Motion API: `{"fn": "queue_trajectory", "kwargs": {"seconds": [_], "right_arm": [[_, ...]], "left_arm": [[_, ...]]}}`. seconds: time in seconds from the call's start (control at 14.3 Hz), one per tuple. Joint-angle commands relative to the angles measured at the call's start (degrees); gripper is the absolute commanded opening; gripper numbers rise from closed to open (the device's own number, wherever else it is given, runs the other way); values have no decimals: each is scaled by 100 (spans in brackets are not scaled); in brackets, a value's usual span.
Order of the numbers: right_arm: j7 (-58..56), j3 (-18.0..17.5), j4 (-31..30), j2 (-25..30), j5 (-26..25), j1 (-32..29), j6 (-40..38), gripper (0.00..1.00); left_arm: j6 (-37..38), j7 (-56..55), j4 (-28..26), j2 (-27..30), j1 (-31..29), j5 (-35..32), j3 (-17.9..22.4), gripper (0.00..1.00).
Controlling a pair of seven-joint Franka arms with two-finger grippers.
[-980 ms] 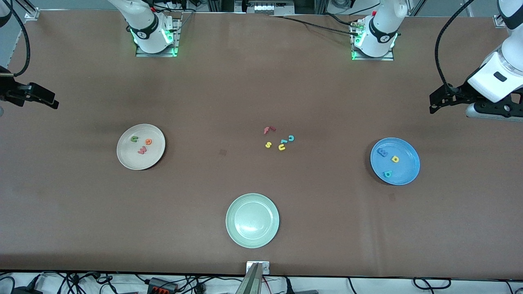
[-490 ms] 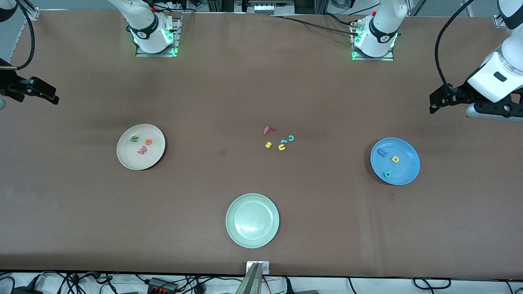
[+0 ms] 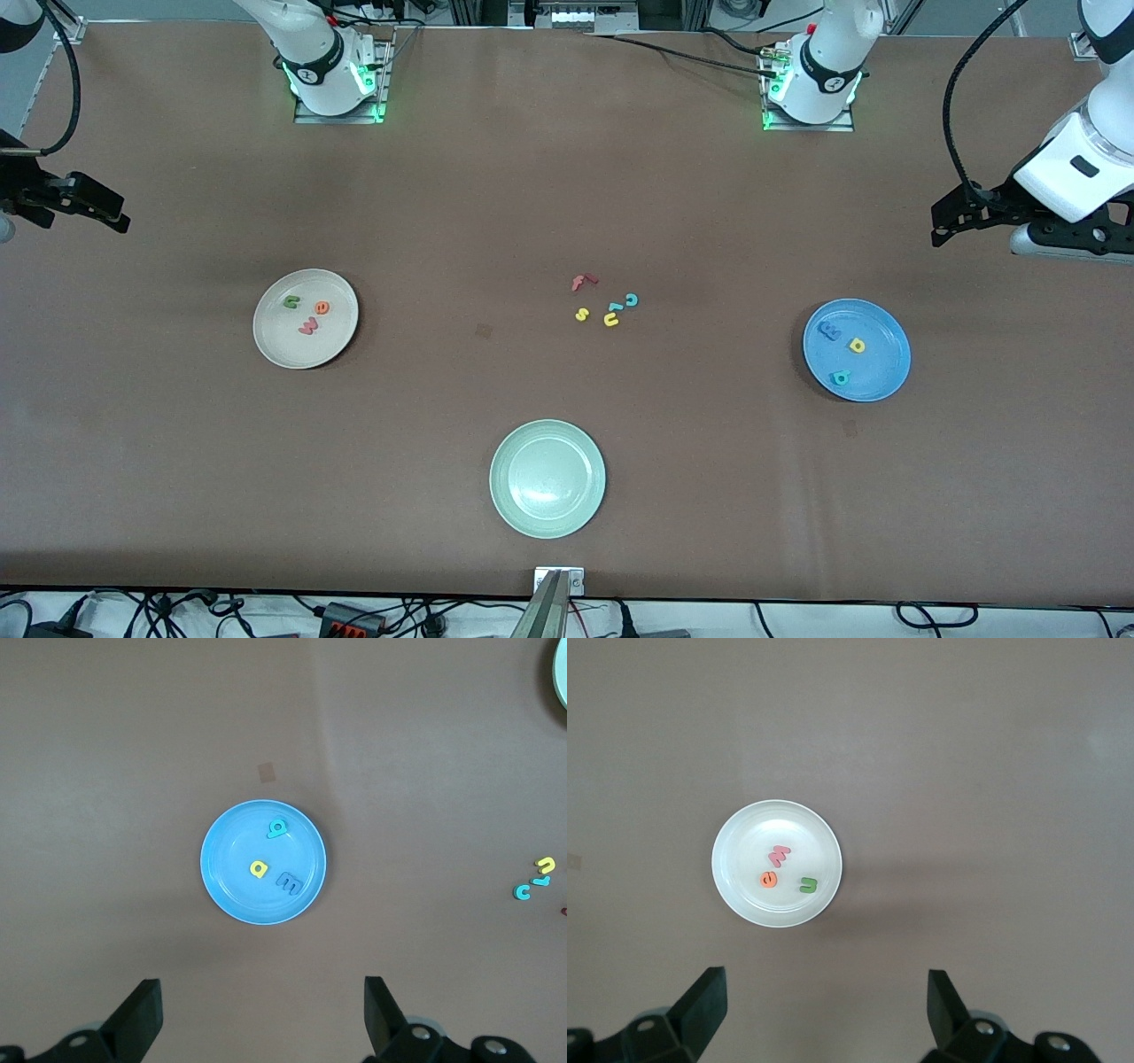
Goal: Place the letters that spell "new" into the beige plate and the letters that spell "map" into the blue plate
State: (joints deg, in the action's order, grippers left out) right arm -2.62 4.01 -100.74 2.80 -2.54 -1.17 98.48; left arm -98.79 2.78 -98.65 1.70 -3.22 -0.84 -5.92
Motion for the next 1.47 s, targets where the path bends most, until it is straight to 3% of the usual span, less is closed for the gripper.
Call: {"fn": "queue_trajectory", "kwargs": {"seconds": [0.0,0.84,1.05,1.4], "right_arm": [[-37,64,-60,45,-89,221,66,100],[-37,47,-51,54,-89,82,75,100],[-46,-172,-60,54,-80,-182,84,100],[-37,-173,-51,54,-72,-173,84,100]], "left_arm": [[88,135,144,-64,-56,75,-32,100],[79,135,144,-64,-47,75,-32,100],[62,135,144,-64,-47,57,-32,100],[61,135,144,-64,-47,40,-32,100]]}}
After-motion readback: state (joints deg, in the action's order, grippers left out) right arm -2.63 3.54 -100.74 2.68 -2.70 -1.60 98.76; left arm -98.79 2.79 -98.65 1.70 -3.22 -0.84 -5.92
